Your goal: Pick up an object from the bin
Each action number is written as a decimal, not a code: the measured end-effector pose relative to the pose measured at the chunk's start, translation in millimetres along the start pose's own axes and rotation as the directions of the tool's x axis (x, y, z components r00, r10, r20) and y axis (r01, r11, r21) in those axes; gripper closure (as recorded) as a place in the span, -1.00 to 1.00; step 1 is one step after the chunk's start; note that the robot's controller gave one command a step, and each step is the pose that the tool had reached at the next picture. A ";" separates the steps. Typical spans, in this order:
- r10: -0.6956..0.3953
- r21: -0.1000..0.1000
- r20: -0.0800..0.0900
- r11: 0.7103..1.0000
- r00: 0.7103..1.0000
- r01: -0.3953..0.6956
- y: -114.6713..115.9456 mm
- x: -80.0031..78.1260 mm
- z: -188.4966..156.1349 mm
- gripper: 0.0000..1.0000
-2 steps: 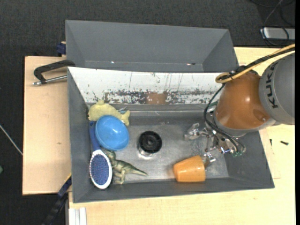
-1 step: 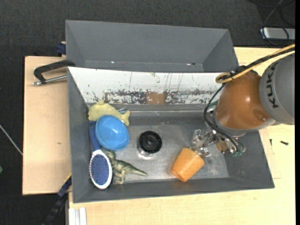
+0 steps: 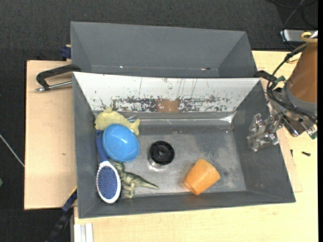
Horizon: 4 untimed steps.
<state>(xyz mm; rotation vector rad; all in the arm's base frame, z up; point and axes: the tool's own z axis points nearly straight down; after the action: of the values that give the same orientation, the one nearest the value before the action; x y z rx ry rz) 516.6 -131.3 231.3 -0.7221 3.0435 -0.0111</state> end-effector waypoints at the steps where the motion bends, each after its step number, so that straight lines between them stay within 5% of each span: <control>1: -0.099 -0.017 -0.012 0.995 0.995 0.099 41.8 -40.0 118.1 1.00; 2: -0.095 -0.011 -0.007 0.995 0.995 0.095 38.9 -39.7 113.4 -1.00; 3: -0.187 -0.012 -0.002 0.982 0.982 0.187 87.5 -83.4 122.3 -1.00; 4: -0.478 0.016 0.016 0.878 0.878 0.478 150.4 -85.7 120.9 -1.00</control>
Offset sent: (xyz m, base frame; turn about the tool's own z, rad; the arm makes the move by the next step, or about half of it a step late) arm 0.0186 0.0509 -0.1141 -0.0956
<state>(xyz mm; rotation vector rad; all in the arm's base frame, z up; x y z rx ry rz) 527.4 41.1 109.9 -1.4419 2.7536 -0.0263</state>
